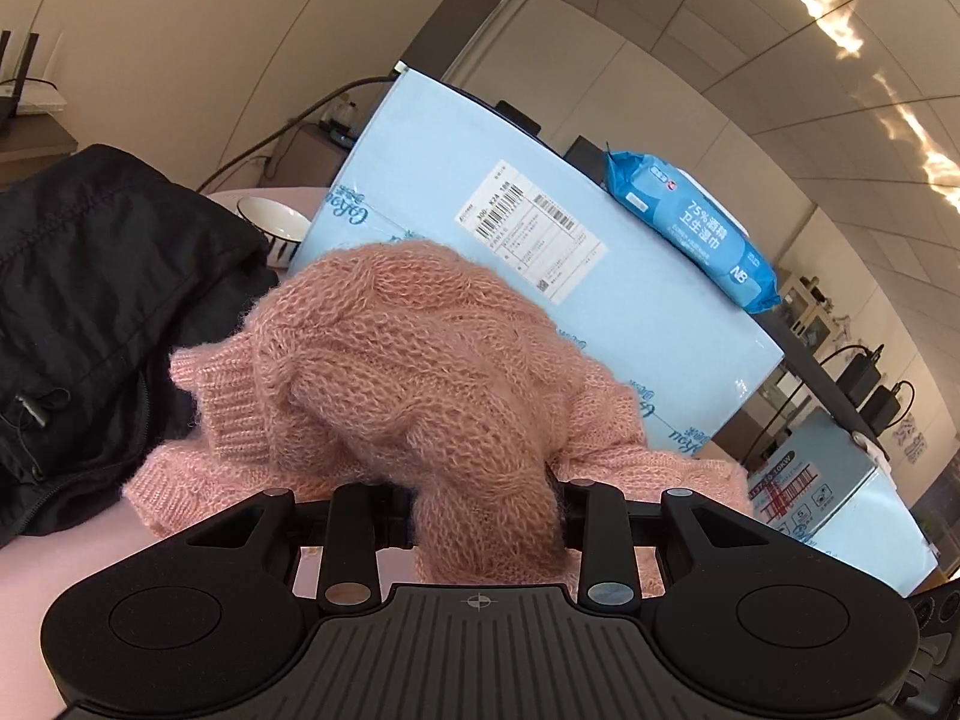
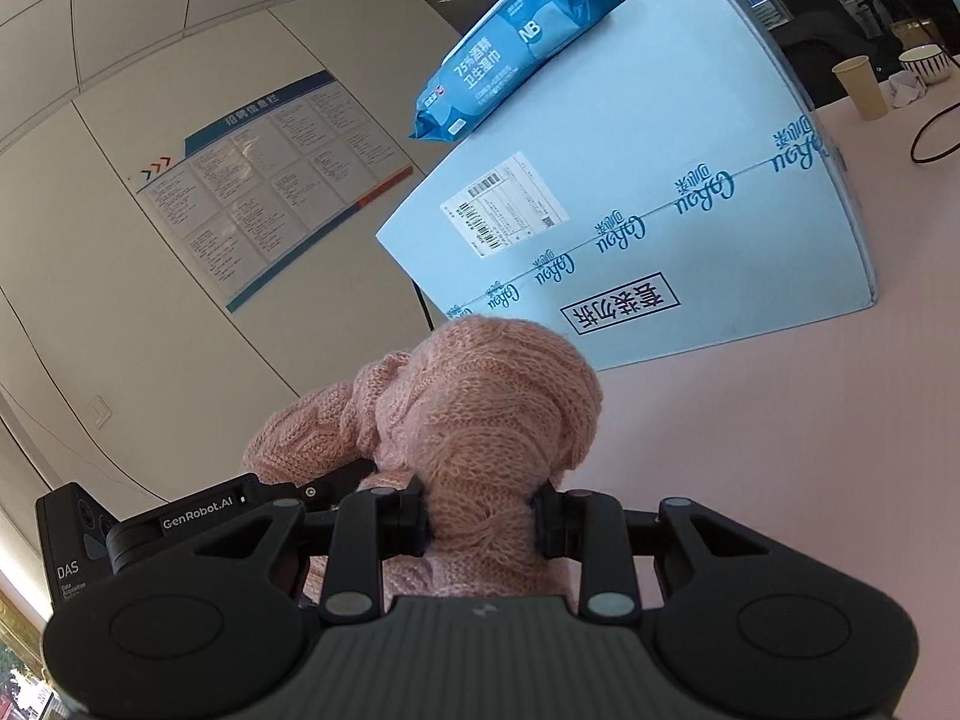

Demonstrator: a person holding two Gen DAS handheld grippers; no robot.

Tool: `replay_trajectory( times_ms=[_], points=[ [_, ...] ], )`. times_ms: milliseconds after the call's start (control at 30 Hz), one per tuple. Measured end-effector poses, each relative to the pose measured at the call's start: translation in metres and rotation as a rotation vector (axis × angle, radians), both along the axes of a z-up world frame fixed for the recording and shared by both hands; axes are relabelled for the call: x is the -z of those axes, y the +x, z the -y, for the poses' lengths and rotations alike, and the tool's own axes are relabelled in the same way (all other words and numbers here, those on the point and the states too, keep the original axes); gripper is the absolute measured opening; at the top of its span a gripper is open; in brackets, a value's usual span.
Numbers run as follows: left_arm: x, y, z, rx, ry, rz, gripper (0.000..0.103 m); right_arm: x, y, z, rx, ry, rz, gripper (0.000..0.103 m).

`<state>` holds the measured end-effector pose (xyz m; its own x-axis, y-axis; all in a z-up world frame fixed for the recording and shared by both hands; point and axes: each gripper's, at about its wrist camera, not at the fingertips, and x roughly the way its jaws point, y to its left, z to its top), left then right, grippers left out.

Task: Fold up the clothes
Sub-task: 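Lift the bundled sweater with both grippers and hold it up, then carry the pink sweater with both grippers onto the black garment and release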

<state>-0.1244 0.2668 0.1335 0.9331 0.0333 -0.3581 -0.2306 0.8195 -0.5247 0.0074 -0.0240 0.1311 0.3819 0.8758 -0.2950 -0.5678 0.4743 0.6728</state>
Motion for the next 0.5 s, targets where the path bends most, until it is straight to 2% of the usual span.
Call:
replay_trajectory(
  times_ms=[333, 500],
  points=[
    [0.004, -0.046, -0.065, -0.164, -0.003, -0.01, 0.031, -0.006, -0.034, -0.096, -0.144, -0.046, 0.091, 0.031],
    [0.022, -0.056, -0.093, -0.204, -0.057, -0.037, 0.031, 0.001, -0.046, -0.129, -0.184, -0.088, 0.073, 0.031]
  ],
)
